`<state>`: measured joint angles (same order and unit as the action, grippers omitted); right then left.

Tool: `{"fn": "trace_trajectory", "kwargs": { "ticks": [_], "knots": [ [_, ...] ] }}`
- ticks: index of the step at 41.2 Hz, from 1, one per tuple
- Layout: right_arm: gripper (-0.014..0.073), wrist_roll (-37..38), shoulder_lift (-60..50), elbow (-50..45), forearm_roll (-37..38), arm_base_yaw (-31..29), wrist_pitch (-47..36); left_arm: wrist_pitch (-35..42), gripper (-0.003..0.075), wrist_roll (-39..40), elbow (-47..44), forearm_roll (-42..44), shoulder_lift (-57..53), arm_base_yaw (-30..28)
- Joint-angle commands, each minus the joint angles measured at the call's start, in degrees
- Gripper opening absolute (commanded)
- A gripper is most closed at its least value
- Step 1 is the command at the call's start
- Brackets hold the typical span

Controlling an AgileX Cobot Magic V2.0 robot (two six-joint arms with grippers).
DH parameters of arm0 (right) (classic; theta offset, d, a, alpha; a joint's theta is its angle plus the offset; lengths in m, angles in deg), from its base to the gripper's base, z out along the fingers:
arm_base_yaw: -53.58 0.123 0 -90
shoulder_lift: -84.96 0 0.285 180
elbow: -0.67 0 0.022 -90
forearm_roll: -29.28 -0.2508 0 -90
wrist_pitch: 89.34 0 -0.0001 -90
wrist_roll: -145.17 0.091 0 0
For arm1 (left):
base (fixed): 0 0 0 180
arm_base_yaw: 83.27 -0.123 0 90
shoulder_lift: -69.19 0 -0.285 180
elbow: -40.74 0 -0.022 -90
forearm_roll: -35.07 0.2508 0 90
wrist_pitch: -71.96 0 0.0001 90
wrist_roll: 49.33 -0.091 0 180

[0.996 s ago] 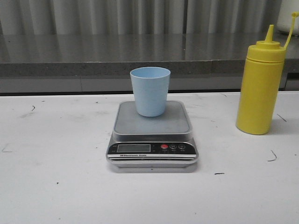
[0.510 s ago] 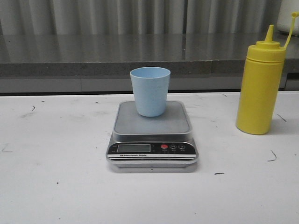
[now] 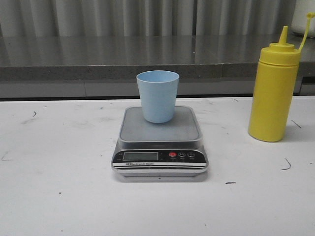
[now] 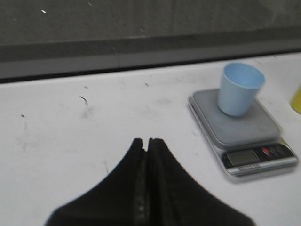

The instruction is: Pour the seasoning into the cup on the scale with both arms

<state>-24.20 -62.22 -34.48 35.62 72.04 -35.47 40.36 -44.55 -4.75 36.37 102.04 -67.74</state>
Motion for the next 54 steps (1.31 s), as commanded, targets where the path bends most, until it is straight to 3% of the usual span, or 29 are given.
{"fn": "trace_trajectory", "kwargs": {
  "ticks": [1, 8, 17, 54],
  "knots": [
    [-0.0069, -0.76, 0.35, 1.44, 1.09, 0.01, -3.45, 16.71, -0.0020, 0.27, -7.50, 0.83, -5.94, -3.93],
    [-0.0069, -0.76, 0.35, 1.44, 1.09, 0.01, -3.45, 30.44, -0.0020, 0.27, -23.40, 0.83, -16.97, -10.62],
    [-0.0069, -0.76, 0.35, 1.44, 1.09, 0.01, -3.45, 33.35, -0.0020, 0.27, -33.49, -3.56, -26.49, -16.34],
    [-0.0069, -0.76, 0.23, 1.44, 1.09, 0.01, -3.19, 31.60, -0.0020, 0.27, -33.37, -2.18, -26.27, -14.78]
  ]
}}
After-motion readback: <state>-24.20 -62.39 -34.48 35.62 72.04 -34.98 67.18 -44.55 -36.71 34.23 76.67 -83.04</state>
